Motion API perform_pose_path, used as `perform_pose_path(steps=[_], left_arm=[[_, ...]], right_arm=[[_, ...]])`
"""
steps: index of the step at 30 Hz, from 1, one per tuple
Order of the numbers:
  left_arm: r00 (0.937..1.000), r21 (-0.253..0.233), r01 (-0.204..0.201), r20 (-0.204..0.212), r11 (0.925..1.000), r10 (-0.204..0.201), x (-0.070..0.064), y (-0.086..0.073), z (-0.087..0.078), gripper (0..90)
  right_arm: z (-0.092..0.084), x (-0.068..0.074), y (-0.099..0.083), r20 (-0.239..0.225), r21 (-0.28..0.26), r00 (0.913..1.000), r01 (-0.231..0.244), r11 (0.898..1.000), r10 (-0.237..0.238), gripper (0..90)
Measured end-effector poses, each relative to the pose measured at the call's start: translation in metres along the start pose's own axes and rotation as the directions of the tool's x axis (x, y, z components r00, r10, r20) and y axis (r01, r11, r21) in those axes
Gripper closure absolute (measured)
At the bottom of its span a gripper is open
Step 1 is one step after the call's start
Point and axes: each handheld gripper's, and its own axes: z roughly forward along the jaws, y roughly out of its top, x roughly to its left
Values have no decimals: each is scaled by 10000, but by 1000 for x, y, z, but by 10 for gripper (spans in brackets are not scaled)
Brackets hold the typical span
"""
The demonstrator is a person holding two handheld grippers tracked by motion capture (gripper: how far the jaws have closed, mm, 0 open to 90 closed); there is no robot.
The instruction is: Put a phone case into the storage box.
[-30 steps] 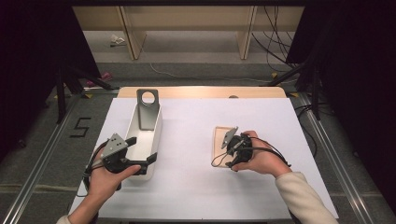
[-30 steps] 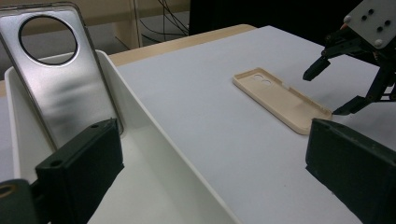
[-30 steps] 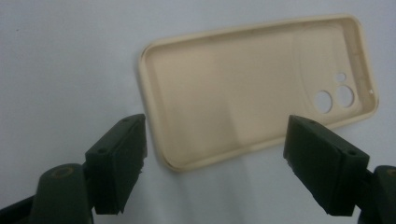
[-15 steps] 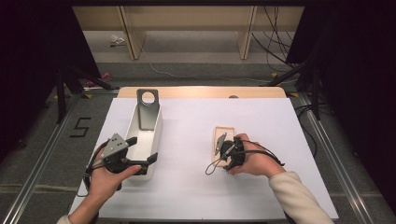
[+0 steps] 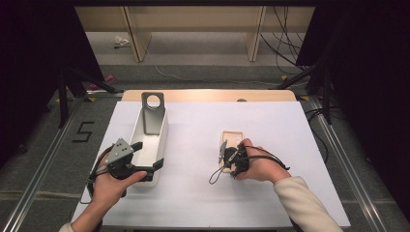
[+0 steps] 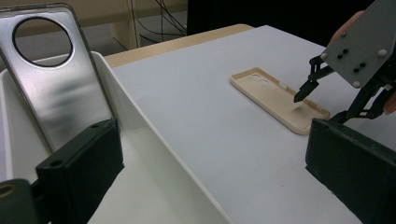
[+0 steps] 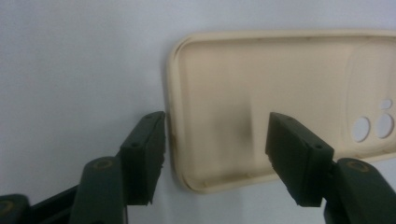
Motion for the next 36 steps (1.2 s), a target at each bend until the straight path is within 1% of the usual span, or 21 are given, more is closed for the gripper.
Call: perform_pose_path(steps=[4, 5, 6, 7, 8, 9, 10, 11, 12, 14, 16, 18, 19, 23, 26, 29, 30, 35, 36], left_arm=[[10000, 4, -5, 28, 10000, 5, 0, 0, 0, 37], [10000, 4, -5, 28, 10000, 5, 0, 0, 0, 37], [10000, 1, -7, 37, 10000, 7, 0, 0, 0, 37], [10000, 1, -7, 37, 10000, 7, 0, 0, 0, 38], [10000, -7, -5, 34, 10000, 5, -1, 0, 0, 38], [10000, -11, -6, 33, 10000, 7, -1, 0, 0, 38], [10000, -4, -10, 30, 10000, 10, -1, 0, 0, 38], [10000, -4, -10, 30, 10000, 10, -1, 0, 0, 38], [10000, -7, -9, 31, 10000, 9, -1, 0, 0, 39], [10000, -8, -13, 31, 10000, 13, -1, 0, 0, 39], [10000, -14, -24, 48, 10000, 24, -1, 0, 0, 39], [10000, -16, -22, 49, 10000, 22, -1, 0, 0, 40], [10000, -16, -22, 49, 10000, 22, -1, 0, 0, 40], [10000, -14, -33, 53, 10000, 33, -1, 0, 0, 40], [10000, -15, -46, 54, 10000, 46, -2, 1, 0, 41], [10000, -6, -49, 44, 10000, 49, -1, 0, 0, 41], [10000, -10, -41, 46, 10000, 41, -1, 0, 0, 41], [10000, -9, -40, 50, 10000, 40, -1, 0, 0, 41], [10000, -9, -41, 51, 10000, 41, -1, 0, 0, 42]], right_arm=[[0, 0, 2, -126, 77, 9998, 165, 9998, -164, 472], [0, 0, 2, -126, 77, 9998, 165, 9998, -164, 472], [0, 1, 3, -280, 131, 9993, 247, 9996, -243, 509], [0, 1, 3, -295, 120, 9991, 294, 9995, -290, 524], [-1, 2, 5, -356, 265, 9989, 315, 9992, -305, 544], [-1, 2, 5, -356, 265, 9989, 315, 9992, -305, 544], [0, 1, 6, -486, 282, 9975, 519, 9983, -505, 580], [0, 1, 6, -486, 282, 9975, 519, 9983, -505, 580], [0, 3, 8, -564, 355, 9970, 544, 9979, -524, 627], [0, 3, 9, -600, 384, 9956, 741, 9965, -717, 663], [0, 5, 9, -762, 457, 9950, 686, 9966, -650, 704], [0, 5, 10, -766, 452, 9933, 903, 9949, -867, 734], [0, 5, 10, -812, 420, 9928, 922, 9949, -886, 747], [-1, 7, 11, -863, 561, 9910, 1072, 9927, -1022, 784], [0, 7, 11, -760, 520, 9910, 1147, 9920, -1105, 806], [-1, 9, 11, -798, 592, 9912, 1108, 9921, -1059, 832], [-1, 8, 11, -775, 531, 9903, 1199, 9914, -1157, 838], [-1, 9, 10, -786, 519, 9908, 1147, 9920, -1104, 851], [-2, 10, 9, -786, 570, 9917, 1068, 9926, -1022, 854]])
